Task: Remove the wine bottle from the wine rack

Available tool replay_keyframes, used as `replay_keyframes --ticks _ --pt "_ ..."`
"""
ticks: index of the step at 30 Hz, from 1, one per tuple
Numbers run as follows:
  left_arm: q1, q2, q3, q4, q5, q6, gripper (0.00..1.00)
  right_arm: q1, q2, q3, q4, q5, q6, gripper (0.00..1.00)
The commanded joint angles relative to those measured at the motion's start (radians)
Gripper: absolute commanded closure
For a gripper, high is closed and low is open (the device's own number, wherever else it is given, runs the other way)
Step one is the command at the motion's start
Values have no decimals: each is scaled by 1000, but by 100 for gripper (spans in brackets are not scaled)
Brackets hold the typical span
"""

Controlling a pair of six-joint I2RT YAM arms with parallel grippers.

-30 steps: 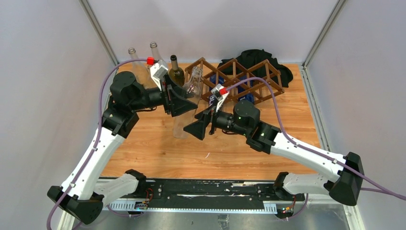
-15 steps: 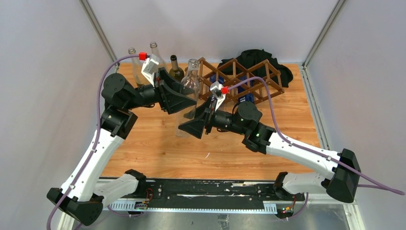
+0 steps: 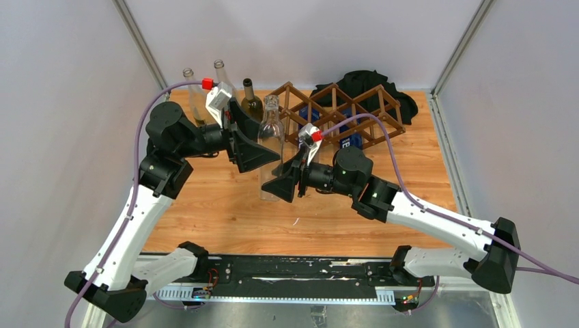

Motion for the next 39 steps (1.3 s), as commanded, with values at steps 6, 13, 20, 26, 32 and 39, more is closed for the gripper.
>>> replay_keyframes --ticks 6,13,20,26,32,39 --pt "18 -2 86 41 35 52 16 43 -46 2 -149 89 -103 100" --pt "25 18 97 58 36 30 21 54 -60 -2 -166 102 -128 100" --pt "35 32 96 49 29 36 33 77 -55 15 -203 116 -167 100" --pt "46 34 85 -37 -1 121 51 96 -48 31 -226 139 -201 100" --pt "51 28 92 -151 -76 271 89 101 -49 34 -243 176 -207 90" --pt "108 46 115 -328 -187 578 100 99 -48 27 -295 280 -170 20"
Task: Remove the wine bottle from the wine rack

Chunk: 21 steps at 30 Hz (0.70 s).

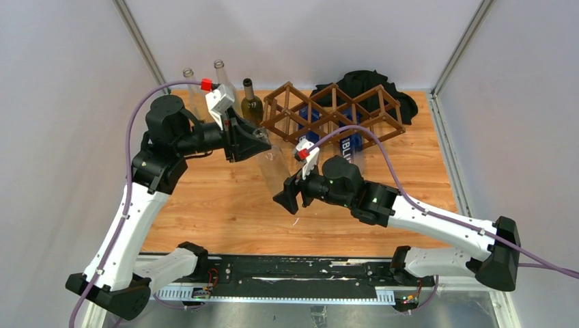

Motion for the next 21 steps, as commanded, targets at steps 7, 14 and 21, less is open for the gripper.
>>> replay_keyframes --ticks 7,14,21 --pt "228 72 40 -43 -65 342 100 13 -33 -38 -6 63 58 14" --pt "370 141 64 -7 -27 362 100 -8 -57 -86 -43 140 82 14" --pt "533 223 31 17 -5 404 100 -91 -61 -85 -117 225 163 15"
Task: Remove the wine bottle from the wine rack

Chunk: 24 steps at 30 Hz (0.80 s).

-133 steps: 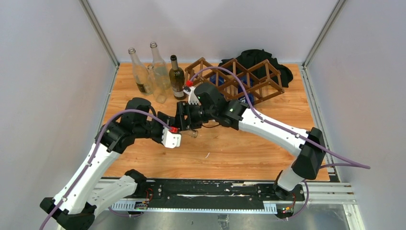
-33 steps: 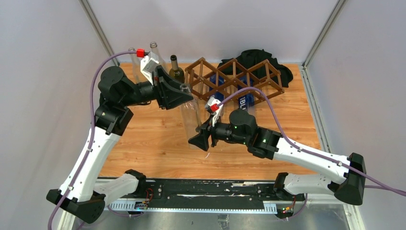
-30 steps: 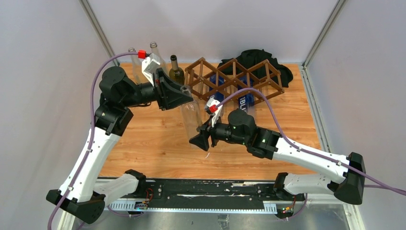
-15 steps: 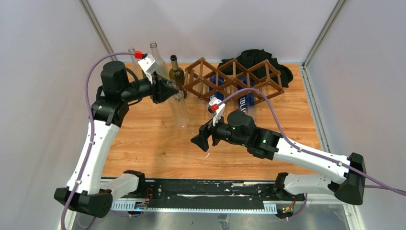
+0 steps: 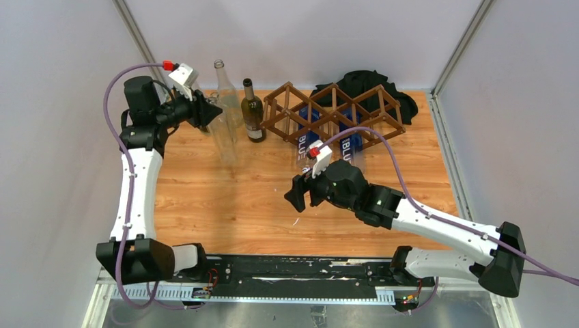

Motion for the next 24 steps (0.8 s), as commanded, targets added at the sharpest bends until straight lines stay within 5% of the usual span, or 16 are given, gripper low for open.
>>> replay_keyframes --ticks 1,9,16,24 --pt "77 35 -3 88 36 49 100 -74 -19 -9 -63 67 80 15" --pt "183 122 -65 262 43 2 100 -115 -29 -18 -76 99 122 16" --pt "186 169 -155 490 -1 -36 100 -132 -23 -25 -76 128 146 17" --pt "186 227 -205 570 -51 11 100 -148 -34 -43 -79 149 161 17"
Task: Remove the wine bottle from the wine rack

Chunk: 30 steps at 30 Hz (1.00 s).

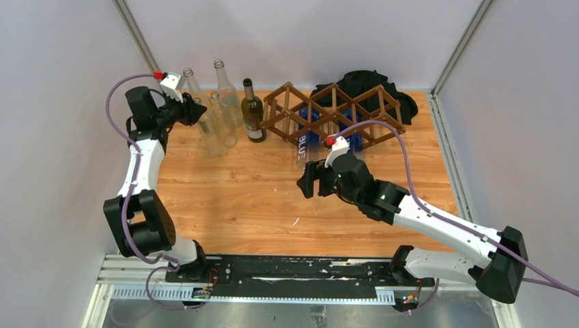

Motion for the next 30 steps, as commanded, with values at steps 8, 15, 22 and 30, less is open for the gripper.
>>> replay_keyframes --ticks 8,15,22,30 --pt "3 17 -60 147 -18 95 100 -33 -12 -36 -15 36 28 17" --pt "3 7 -105 149 -23 137 93 -50 8 -18 -25 32 47 9" --pt "3 -12 -108 128 -41 121 40 -61 40 17 -63 61 63 3" --pt "3 -57 27 -194 -119 175 0 -75 167 120 -165 144 129 2"
